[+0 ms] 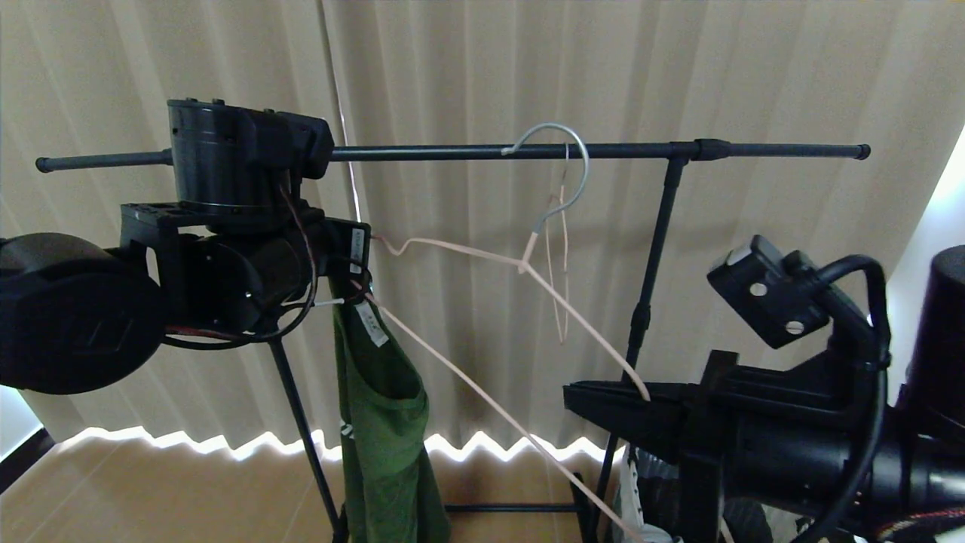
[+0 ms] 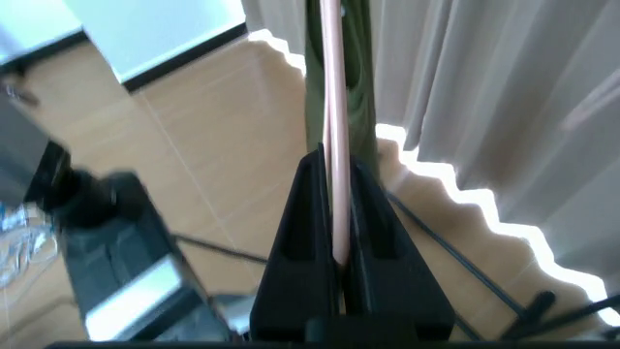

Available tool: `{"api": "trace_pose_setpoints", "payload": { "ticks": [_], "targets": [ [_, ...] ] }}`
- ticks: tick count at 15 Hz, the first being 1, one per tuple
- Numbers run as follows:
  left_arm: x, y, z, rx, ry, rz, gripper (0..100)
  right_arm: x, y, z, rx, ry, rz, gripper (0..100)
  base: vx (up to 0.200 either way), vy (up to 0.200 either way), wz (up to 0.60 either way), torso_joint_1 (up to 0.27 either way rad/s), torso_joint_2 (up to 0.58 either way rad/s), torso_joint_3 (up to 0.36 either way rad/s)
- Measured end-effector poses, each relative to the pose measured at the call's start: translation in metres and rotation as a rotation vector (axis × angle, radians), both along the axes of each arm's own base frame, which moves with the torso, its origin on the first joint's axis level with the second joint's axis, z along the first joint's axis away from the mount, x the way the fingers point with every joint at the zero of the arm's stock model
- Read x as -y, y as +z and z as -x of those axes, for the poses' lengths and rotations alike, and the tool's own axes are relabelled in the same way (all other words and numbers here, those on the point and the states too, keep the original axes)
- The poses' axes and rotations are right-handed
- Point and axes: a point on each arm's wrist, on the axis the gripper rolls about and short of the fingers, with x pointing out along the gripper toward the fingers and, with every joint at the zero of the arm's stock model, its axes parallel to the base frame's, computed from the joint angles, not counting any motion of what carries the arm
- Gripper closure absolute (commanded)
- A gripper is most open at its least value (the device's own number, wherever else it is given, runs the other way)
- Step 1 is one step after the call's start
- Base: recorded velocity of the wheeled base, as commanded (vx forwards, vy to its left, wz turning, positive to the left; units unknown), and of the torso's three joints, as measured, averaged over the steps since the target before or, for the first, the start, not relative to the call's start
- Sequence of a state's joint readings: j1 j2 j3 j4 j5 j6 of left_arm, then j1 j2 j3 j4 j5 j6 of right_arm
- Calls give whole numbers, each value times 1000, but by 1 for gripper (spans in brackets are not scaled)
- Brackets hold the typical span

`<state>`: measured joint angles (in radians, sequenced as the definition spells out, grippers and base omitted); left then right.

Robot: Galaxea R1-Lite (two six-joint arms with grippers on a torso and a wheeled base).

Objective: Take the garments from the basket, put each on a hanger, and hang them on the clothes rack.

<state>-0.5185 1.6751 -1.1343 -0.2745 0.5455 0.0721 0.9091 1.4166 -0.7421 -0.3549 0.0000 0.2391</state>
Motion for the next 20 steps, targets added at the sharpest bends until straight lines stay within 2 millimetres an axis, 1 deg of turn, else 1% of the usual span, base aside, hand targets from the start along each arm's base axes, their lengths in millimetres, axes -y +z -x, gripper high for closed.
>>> {"api": "trace_pose_setpoints", "payload": {
  "ticks": [4,6,8,11,15,17,19,20],
  "targets": [
    [0,-4,1,-10,11,-15,100,-16,-5,-17,-11,-44,23,100,0,0,0,0,0,0],
    [0,-4,5,-7,41,-22,100,-28,-6,-27,-17,-63,24,100,0,0,0,0,0,0],
    [2,-2,11,-1,29,-18,100,-41,-7,-38,-28,-85,19,100,0,0,0,0,0,0],
    [8,3,25,11,-13,-7,100,-58,-12,-52,-38,-93,21,100,0,0,0,0,0,0],
    [18,12,52,33,-128,15,100,-71,-16,-63,-42,-96,28,100,0,0,0,0,0,0],
    [18,15,63,28,-249,40,100,-72,-18,-65,-45,-98,33,100,0,0,0,0,0,0],
    [14,17,70,30,-295,53,100,-72,-19,-66,-46,-101,34,100,0,0,0,0,0,0],
    [13,17,74,23,-361,67,100,-72,-19,-67,-46,-103,35,100,0,0,0,0,0,0]
  ]
}}
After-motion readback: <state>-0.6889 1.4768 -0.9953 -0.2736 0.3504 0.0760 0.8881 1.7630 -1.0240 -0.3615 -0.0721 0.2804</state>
